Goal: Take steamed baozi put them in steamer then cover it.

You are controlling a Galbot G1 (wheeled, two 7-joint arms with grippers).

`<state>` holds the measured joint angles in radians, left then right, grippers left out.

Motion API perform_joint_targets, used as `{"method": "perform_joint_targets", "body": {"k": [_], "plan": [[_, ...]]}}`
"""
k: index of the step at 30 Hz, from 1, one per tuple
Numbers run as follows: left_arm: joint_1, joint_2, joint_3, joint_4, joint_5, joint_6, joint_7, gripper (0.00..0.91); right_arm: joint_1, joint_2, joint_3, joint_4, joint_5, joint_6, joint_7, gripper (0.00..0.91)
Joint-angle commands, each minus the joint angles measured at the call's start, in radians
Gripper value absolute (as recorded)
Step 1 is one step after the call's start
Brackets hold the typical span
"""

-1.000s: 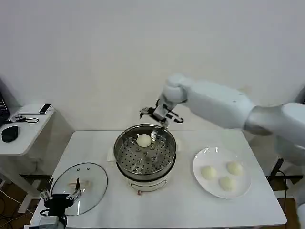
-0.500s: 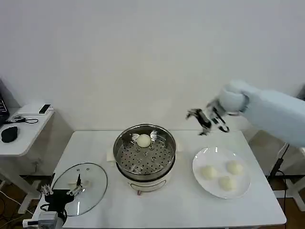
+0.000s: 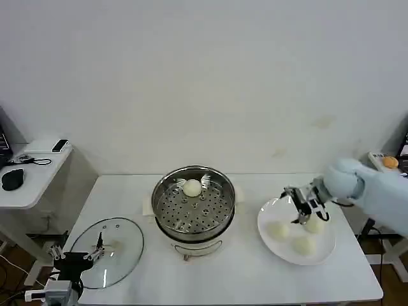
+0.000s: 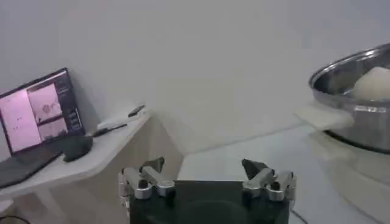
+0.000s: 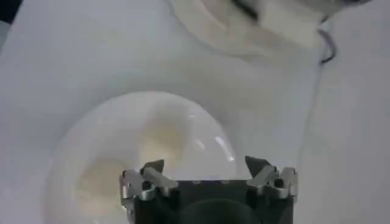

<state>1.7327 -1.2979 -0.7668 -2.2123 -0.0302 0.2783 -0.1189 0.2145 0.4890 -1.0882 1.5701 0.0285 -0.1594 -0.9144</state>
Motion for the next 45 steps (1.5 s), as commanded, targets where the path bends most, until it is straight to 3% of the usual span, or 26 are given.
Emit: {"method": "perform_joint_targets", "body": {"k": [1, 18, 20, 32, 45], "plan": [[0.002, 0.002, -0.004, 0.012, -0.001, 0.0, -0.001, 0.907, -0.194, 0.002, 0.081, -0.049, -0.022, -0.058, 0.008, 0.907], [0.011, -0.005, -0.013, 0.017, -0.001, -0.001, -0.003, 0.907, -0.265, 0.185, 0.169, -0.245, -0.049, -0.082, 0.021, 0.907], [0.011, -0.003, -0.016, 0.017, -0.001, -0.001, -0.003, 0.907, -0.266, 0.195, 0.168, -0.25, -0.05, -0.086, 0.021, 0.867], [0.015, -0.005, -0.021, 0.01, 0.0, 0.001, -0.002, 0.907, -0.258, 0.197, 0.16, -0.248, -0.049, -0.111, 0.009, 0.615], [0.021, -0.006, -0.022, -0.007, -0.001, 0.004, -0.002, 0.907, -0.127, 0.153, 0.133, -0.2, -0.001, -0.118, -0.013, 0.615]]}}
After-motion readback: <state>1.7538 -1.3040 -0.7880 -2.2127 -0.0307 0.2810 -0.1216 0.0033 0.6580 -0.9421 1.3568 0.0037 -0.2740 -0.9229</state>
